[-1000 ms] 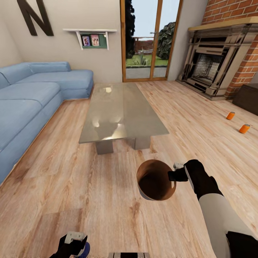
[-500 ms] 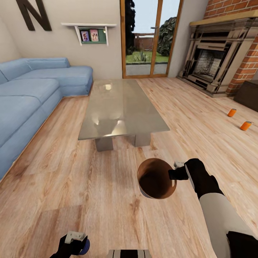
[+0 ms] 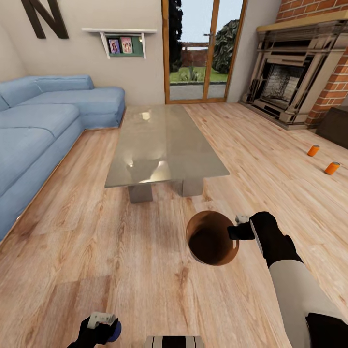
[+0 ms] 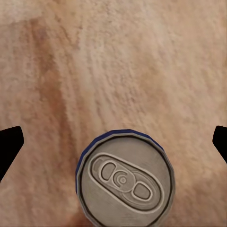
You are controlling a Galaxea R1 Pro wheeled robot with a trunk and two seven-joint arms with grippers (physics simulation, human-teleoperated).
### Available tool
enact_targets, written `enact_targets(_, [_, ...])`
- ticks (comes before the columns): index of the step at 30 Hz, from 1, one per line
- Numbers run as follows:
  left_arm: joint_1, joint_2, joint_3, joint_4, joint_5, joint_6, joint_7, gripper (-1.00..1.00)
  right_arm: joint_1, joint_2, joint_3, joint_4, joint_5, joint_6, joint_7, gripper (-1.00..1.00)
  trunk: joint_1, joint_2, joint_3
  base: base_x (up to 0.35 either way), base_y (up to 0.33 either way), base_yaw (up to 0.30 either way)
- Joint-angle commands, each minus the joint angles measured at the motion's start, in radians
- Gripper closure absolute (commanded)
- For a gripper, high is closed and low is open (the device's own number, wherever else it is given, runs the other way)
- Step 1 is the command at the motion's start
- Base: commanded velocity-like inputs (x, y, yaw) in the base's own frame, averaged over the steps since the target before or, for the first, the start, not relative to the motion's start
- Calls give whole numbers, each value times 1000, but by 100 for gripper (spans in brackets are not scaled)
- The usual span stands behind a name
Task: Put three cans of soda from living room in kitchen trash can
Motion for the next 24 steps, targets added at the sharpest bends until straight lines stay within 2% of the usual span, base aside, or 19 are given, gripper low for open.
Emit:
enact_targets(1, [0,0,0,0,0,0,0,-100,0,0,-1,-1,-32,6,7,100,4,-7,-4,0,0,0])
enact_targets(3, [0,0,0,0,0,1,0,-100,0,0,-1,-1,-32,6,7,100,11,-21,-11,0,0,0])
enact_targets(9, [0,0,0,0,-1,2,-1,-100,0,-1,-1,-1,-31,6,7,100,14,-22,-39,0,0,0])
enact_targets(20, [0,0,0,0,0,3,-1,-100,1,-1,-1,0,-31,6,7,100,14,-22,-47,0,0,0])
enact_targets(24, [0,0,0,0,-1,3,-1,-100,1,-1,-1,0,-31,6,7,100,16,-23,-64,0,0,0])
